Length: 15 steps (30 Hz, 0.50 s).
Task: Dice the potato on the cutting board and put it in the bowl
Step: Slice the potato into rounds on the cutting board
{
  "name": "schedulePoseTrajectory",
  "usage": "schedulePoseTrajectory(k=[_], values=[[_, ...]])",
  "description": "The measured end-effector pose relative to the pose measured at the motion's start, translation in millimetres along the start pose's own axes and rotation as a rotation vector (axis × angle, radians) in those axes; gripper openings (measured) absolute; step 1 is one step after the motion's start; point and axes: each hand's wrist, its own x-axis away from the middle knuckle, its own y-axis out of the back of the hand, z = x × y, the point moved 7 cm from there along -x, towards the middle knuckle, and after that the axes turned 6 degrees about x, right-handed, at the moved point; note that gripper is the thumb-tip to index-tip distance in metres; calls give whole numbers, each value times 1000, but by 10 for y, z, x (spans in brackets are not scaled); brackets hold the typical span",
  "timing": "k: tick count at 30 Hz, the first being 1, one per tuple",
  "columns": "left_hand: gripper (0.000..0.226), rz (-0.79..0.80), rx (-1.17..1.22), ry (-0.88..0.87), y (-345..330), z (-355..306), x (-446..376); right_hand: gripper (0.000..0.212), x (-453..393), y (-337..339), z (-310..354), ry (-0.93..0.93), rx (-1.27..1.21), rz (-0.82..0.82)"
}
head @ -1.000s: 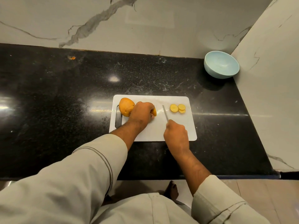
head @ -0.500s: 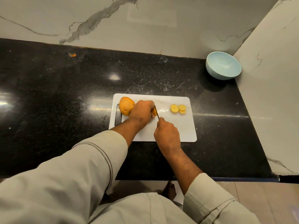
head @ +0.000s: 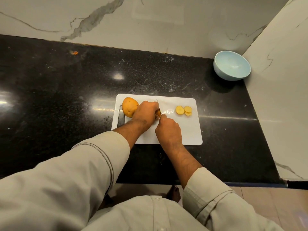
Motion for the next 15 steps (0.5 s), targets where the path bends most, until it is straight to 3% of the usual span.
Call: schedulePoseTrajectory(k=[15], values=[[10,-7,4,0,-34,48,-21,16,-60,-35,-24,10,3,55]])
